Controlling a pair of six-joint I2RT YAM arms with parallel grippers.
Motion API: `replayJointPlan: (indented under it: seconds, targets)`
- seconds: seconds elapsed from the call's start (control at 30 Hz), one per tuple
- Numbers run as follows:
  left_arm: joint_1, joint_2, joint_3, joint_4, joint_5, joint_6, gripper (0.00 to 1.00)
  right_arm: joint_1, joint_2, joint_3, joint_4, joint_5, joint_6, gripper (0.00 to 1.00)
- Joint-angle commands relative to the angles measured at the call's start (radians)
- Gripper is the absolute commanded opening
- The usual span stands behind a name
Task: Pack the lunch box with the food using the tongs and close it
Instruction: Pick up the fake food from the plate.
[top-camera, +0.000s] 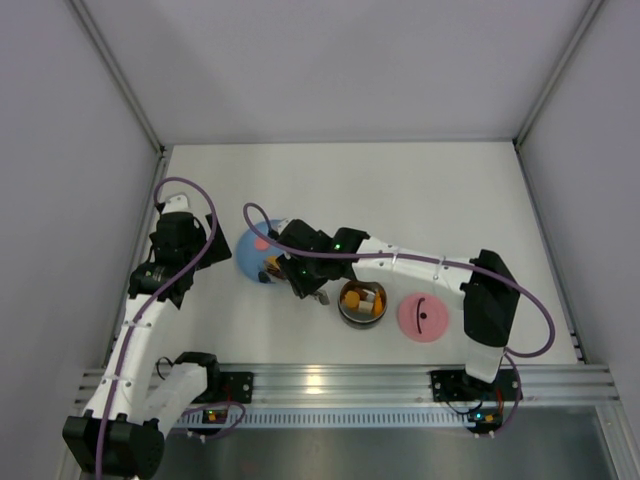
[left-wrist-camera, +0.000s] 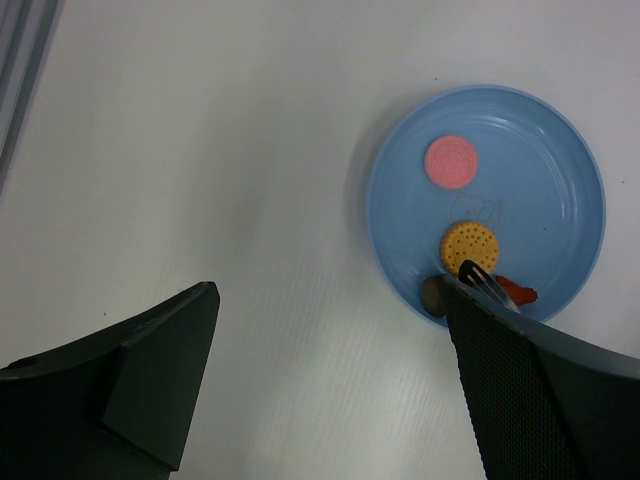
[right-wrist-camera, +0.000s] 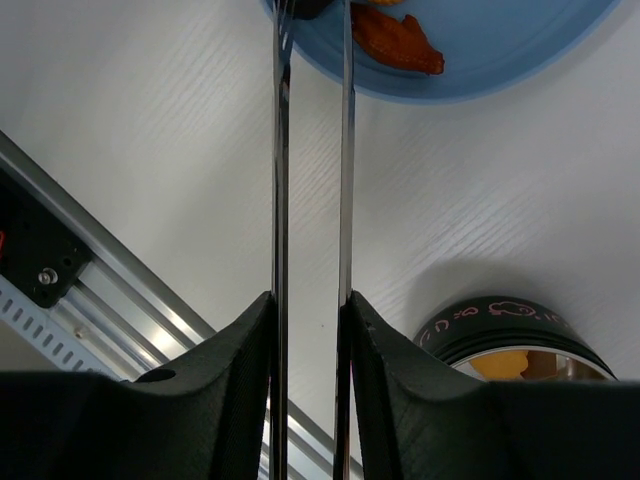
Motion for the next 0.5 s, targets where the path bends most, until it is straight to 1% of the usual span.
replayJointPlan:
  seconds: [0.0,0.07,0.13,0.3,0.47]
  targets:
    - [-0.003,-0.009,-0.007,0.019,-0.001,0.008,0.99,0.017,0.013,0.059,-0.003,-0.012,-0.012,0.32]
    - [-0.003,-0.009,-0.007,0.017,-0.002,0.008,0.99,0.015,0.011,0.065,-0.006,-0.001,-0.013,0.27]
    - [-0.003,-0.009,-0.007,0.019,-0.002,0.009,0.99,0.015,0.008,0.068,-0.011,0.006,-0.013,0.25]
    - [-0.003,-0.01,-0.007,0.017,-0.002,0.01,0.99,0.012,-0.004,0.069,-0.019,0.023,-0.015,0.22]
    - [-0.003,-0.01,-0.007,0.017,-0.002,0.009,0.99,0.006,-0.019,0.071,-0.029,0.043,-0.018,0.21]
